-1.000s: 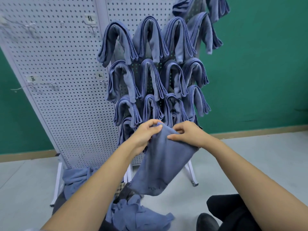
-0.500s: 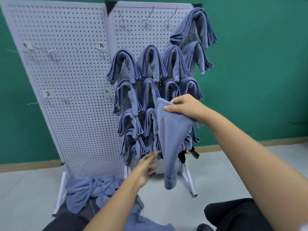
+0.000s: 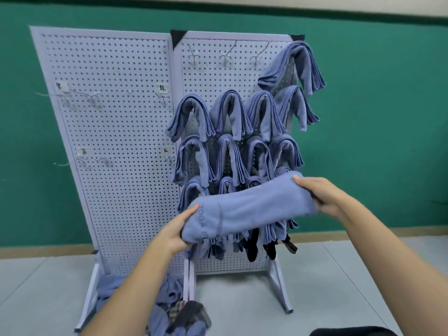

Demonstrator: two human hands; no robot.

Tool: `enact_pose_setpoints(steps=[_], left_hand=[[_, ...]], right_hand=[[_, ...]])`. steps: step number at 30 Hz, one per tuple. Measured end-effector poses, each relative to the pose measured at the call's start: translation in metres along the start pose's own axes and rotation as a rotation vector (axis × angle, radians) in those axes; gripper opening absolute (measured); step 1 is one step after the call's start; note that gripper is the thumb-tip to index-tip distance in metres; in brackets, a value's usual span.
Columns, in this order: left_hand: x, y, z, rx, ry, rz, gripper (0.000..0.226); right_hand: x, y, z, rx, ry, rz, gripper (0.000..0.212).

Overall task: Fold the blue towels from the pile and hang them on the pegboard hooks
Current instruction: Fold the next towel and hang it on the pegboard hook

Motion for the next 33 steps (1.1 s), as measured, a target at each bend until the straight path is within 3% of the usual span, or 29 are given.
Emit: enact_pose_setpoints(steps=[3,6,11,14,16,18,23,26,28,33], left_hand=[[-0.001,0.021,0.029,0.054,-0.043,0.064,0.015],[-0.002,0.041,0.051,0.127,-0.084,0.118,0.018],[-0.010,0.054,0.085,0.410,-0.223,0.116,0.021],[-0.018,0.058,0.097,0.512,-0.257,0.090,0.023],[-0.024,0.060,0.104,0.583,-0.263,0.084,0.024],[-0.028,0.057,0.116,0.583,-0.331,0.055,0.023],[-0.048,0.047,0.148,0.409,-0.526,0.034,0.026],[-0.053,0.043,0.148,0.479,-0.533,0.019,0.044],[-0.056,0.039,0.147,0.492,-0.547,0.005,0.055],[-0.060,0.029,0.152,0.426,-0.517,-0.113,0.040]], right_hand=[[0.002,-0.010,0.026,0.184,-0.167,-0.109,0.017],[0.004,-0.027,0.037,0.177,-0.223,-0.238,0.012],[0.018,-0.037,0.039,0.071,-0.222,-0.284,0.025],[0.021,-0.040,0.037,-0.056,-0.225,-0.334,0.058],[0.020,-0.044,0.030,-0.073,-0.175,-0.371,0.051],[0.018,-0.050,0.015,-0.005,-0.090,-0.378,0.031],[0.007,-0.055,-0.024,0.178,0.135,-0.407,0.029],[0.003,-0.050,-0.022,0.111,0.153,-0.370,0.021],[0.003,-0.047,-0.021,0.115,0.150,-0.341,0.026],[0.000,-0.045,-0.032,0.159,0.150,-0.324,0.031]])
Point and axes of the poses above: each hand's wrist, its own x-axis towards the middle knuckle, its own y-axis out of the back of the hand, z = x × y, the point moved 6 cm from there along x, towards the middle knuckle, and after that the axes turned 8 degrees about x, right-handed, at the moved point
